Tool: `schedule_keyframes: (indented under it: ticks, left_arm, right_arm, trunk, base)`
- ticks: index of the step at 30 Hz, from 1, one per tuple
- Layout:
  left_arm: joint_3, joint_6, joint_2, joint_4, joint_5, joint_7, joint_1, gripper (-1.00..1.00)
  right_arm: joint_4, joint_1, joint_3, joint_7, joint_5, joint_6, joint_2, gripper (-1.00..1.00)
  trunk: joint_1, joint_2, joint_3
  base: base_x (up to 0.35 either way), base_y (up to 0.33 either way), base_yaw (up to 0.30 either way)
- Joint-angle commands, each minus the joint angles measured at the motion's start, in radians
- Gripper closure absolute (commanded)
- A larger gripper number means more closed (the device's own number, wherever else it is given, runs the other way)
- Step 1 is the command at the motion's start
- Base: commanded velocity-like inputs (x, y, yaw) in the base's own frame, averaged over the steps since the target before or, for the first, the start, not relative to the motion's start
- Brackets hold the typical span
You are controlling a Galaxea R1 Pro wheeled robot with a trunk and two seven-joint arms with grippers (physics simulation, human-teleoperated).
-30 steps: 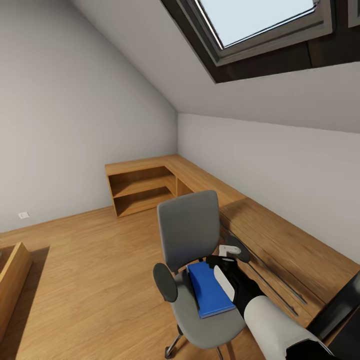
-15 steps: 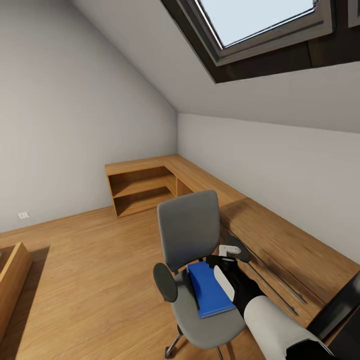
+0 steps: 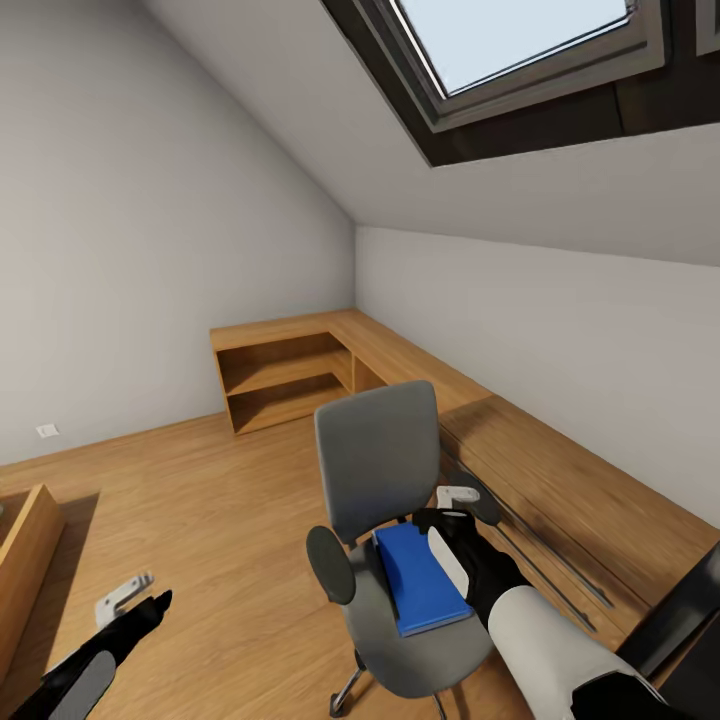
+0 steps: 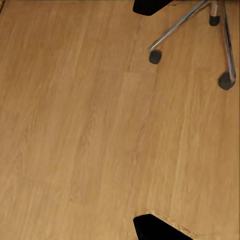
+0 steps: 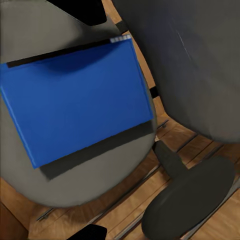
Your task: In the bedroom, organize the workspace by keeping the computer under the desk, ensuring the monitor is on the desk, placing the keyboard on the desk next to the monitor, placing the mouse on the desk next to the keyboard, moving the folder from the swivel chair onto the desk next to the mouse, stacking the notebook on top of the folder with the pen on top of the notebook, and positioning the swivel chair next to the desk.
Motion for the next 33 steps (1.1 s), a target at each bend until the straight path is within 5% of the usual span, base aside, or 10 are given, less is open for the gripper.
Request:
schedule_keyframes:
  ticks: [1,3,8,13,17,21,33]
  left_arm:
    - [-0.005,0.003,0.001,-0.006,0.008,0.011,0.0,-1.0]
    - [-0.005,0.076,0.001,-0.129,0.012,0.167,0.0,-1.0]
    - [0.0,0.192,0.0,-0.314,0.017,0.284,0.0,-1.0]
    - [0.001,0.235,-0.005,-0.376,0.019,0.307,0.0,-1.0]
    - [0.001,0.248,-0.045,-0.394,0.019,0.314,0.0,-1.0]
    - [0.001,0.248,-0.055,-0.386,0.019,0.315,0.0,-1.0]
    - [0.002,0.249,-0.058,-0.413,0.018,0.32,0.0,-1.0]
  right_arm:
    - [-0.001,-0.001,0.007,-0.009,-0.01,0.004,-0.001,-1.0]
    - [-0.001,-0.006,0.006,-0.007,-0.012,0.005,0.0,-1.0]
    - [0.0,-0.009,0.006,-0.008,-0.018,0.0,0.001,-1.0]
    - [0.0,-0.009,0.006,-0.009,-0.019,-0.002,0.003,-1.0]
    - [0.002,-0.008,0.005,-0.011,-0.02,-0.002,0.003,-1.0]
    - [0.003,-0.008,0.005,-0.011,-0.022,0.0,0.005,-1.0]
    - [0.019,-0.005,0.005,-0.006,-0.016,-0.009,-0.002,-1.0]
  trunk:
    - [0.0,-0.001,-0.002]
    - [0.0,-0.001,-0.002]
    - [0.0,-0.001,-0.002]
    - [0.0,-0.001,-0.002]
    - [0.0,-0.001,-0.002]
    - [0.0,-0.001,-0.002]
    - [0.008,-0.015,-0.008]
  base:
    - [0.0,0.0,0.0]
    - [0.0,0.0,0.0]
    - [0.0,0.0,0.0]
    - [0.0,0.0,0.0]
    - [0.0,0.0,0.0]
    - [0.0,0.0,0.0]
    - [0.0,0.0,0.0]
